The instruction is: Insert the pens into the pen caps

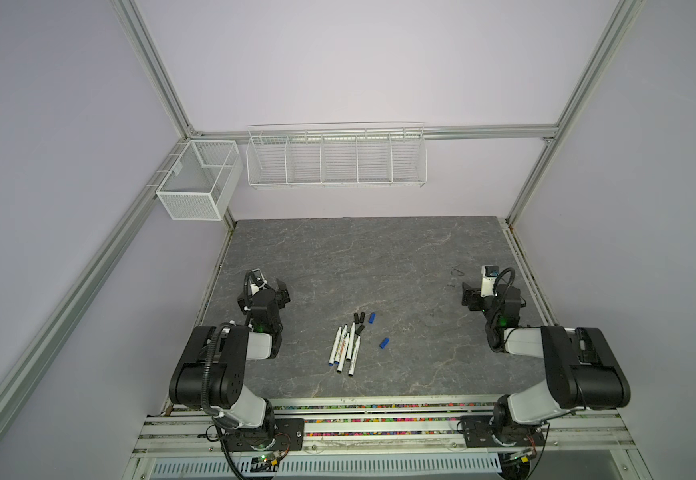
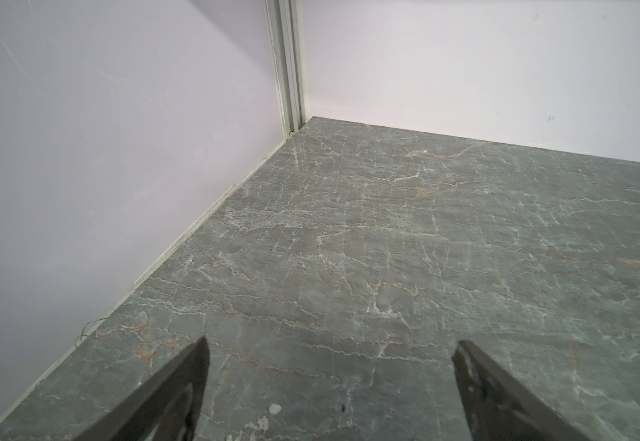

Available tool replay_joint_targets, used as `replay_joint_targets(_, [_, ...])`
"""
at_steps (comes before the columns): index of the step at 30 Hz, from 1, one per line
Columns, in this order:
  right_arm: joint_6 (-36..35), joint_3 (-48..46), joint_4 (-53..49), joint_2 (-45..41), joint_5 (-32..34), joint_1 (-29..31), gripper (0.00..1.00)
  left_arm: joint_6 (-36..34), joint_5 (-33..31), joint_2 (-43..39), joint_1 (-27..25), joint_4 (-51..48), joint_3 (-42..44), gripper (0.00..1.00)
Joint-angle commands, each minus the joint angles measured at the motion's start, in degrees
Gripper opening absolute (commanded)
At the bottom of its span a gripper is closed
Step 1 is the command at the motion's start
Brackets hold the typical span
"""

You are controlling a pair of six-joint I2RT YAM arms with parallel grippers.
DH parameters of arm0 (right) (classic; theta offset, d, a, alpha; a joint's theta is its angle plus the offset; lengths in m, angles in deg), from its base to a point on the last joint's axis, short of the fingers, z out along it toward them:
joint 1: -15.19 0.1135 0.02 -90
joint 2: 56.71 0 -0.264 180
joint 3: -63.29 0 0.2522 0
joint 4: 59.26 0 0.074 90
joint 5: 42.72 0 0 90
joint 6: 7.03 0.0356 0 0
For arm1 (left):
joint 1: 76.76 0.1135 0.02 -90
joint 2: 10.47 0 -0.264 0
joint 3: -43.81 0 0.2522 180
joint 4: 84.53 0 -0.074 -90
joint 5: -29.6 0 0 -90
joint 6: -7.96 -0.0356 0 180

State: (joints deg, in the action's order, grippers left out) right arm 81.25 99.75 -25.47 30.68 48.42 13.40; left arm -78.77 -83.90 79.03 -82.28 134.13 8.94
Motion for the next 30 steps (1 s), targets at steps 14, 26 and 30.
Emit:
replay_joint_targets(14, [17.15,22.29,-45.68,-22.45,10.47,12.17,0.94,12.76,-1.77,-14.26,-13.32,-57.98,-29.39,1.00])
replay_joint_targets(26, [17.91,24.48,-52.04,-19.74,9.43,26.17,0.90,28.44,0.85,-16.12,-39.04,-74.46,-21.57,0.98])
replay_joint_targets(30, [16.51,27.21,-52.87,-16.81,8.61,27.38,0.92,29.08,6.59,-18.37,-39.04,-75.55,-18.70,0.96])
